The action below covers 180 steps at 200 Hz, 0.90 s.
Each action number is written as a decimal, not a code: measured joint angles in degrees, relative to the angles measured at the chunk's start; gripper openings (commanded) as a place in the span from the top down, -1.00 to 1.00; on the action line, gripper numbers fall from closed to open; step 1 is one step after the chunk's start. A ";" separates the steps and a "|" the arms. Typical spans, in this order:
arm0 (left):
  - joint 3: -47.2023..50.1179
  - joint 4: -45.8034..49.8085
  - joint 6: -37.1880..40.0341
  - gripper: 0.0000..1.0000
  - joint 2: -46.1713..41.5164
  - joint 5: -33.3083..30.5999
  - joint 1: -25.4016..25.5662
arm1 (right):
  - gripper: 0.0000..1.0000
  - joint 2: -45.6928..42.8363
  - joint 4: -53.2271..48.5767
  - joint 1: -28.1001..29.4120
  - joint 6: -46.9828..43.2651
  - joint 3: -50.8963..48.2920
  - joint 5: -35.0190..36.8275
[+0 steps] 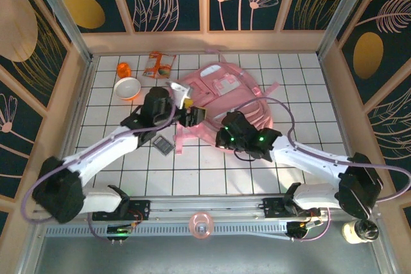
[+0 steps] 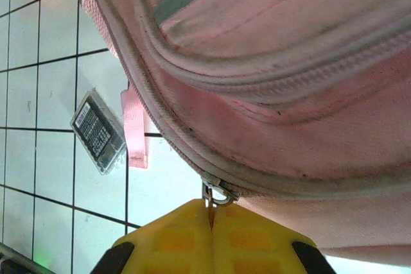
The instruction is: Pack the student bag
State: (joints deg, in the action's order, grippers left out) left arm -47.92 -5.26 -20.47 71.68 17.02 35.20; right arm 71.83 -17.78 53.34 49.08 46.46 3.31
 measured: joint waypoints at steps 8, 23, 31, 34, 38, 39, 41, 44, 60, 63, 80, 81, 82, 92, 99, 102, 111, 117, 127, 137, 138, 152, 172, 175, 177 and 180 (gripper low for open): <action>1.92 -0.63 -6.32 -0.40 -2.51 -0.31 0.00 | 1.00 1.09 0.70 0.35 0.42 0.11 -0.28; 5.92 -1.77 -18.16 -0.39 -5.11 -0.35 -0.02 | 1.00 3.39 1.62 0.96 0.72 0.68 -0.61; 8.04 -2.12 -24.26 -0.39 -5.18 0.07 0.00 | 1.00 4.52 1.88 1.27 0.81 1.14 -0.74; 8.74 -2.12 -26.14 -0.40 -4.94 0.24 0.00 | 1.00 4.87 2.01 1.38 0.81 1.29 -0.79; 9.62 -2.25 -28.83 -0.40 -4.57 0.55 0.00 | 1.00 5.31 2.10 1.55 0.81 1.53 -0.79; 9.79 -2.25 -29.20 -0.40 -4.50 0.57 0.00 | 1.00 5.38 2.12 1.55 0.81 1.57 -0.79; 10.25 -2.29 -30.56 -0.40 -4.22 0.76 0.00 | 1.00 5.57 2.19 1.64 0.81 1.68 -0.83; 10.93 -2.58 -32.59 -0.40 -3.78 1.01 0.00 | 1.00 5.81 2.19 1.77 0.81 1.86 -0.79; 13.88 -4.52 -40.83 -0.38 -1.25 2.45 0.07 | 1.00 6.56 2.47 2.23 0.81 2.49 -0.83; 14.25 -4.96 -42.16 -0.38 -0.68 2.62 0.11 | 1.00 6.64 2.56 2.34 0.79 2.58 -0.85; 14.82 -7.34 -47.47 -0.37 2.10 3.72 0.57 | 1.00 6.97 2.86 2.84 0.79 3.02 -0.90; 14.82 -7.52 -47.67 -0.37 2.23 3.76 0.59 | 1.00 6.97 2.86 2.89 0.79 3.04 -0.90; 14.82 -7.89 -48.06 -0.37 2.49 3.85 0.66 | 1.00 6.99 2.89 2.91 0.79 3.04 -0.92; 14.69 -9.88 -50.23 -0.37 3.85 4.46 1.01 | 1.00 6.99 3.02 3.08 0.79 3.08 -0.98; 14.51 -11.45 -51.56 -0.36 4.98 5.05 1.27 | 1.00 6.99 3.02 3.13 0.79 3.08 -1.05; 14.45 -12.07 -52.13 -0.35 5.51 5.18 1.36 | 1.00 6.99 3.02 3.13 0.79 3.08 -1.07; 14.21 -13.73 -53.48 -0.31 7.13 5.73 1.70 | 1.00 6.99 3.02 3.13 0.79 3.08 -1.07; 14.05 -14.86 -54.34 -0.26 8.26 6.10 1.92 | 1.00 6.99 3.02 3.13 0.79 3.08 -1.09; 13.77 -16.22 -55.49 -0.13 10.21 6.58 2.29 | 1.00 6.99 2.99 3.13 0.79 3.08 -1.11; 13.51 -17.31 -56.59 0.08 11.98 6.80 2.51 | 1.00 6.99 2.95 3.13 0.76 3.08 -1.49; 13.51 -17.33 -56.48 0.10 12.09 6.84 2.51 | 1.00 6.99 2.93 3.13 0.76 3.08 -1.49; 13.00 -18.14 -56.87 0.43 14.43 7.06 2.71 | 1.00 7.23 1.92 3.13 0.59 3.54 -1.66; 12.74 -18.67 -57.24 0.81 15.93 7.19 2.78 | 1.00 8.17 -2.08 2.95 0.13 5.18 -1.25; 12.74 -18.71 -57.68 0.86 15.98 7.17 2.78 | 1.00 8.26 -2.73 2.86 0.02 5.42 -1.18; 12.70 -18.64 -57.44 0.89 15.98 7.19 2.75 | 1.00 8.33 -3.17 2.75 -0.13 5.64 -1.07; 12.68 -18.64 -57.27 0.95 16.00 7.26 2.75 | 1.00 8.39 -3.82 2.62 -0.31 5.88 -0.98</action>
State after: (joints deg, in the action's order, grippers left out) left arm -35.24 -23.90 -77.73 87.68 24.27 37.95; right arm 80.23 -21.61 55.96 48.77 52.34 2.33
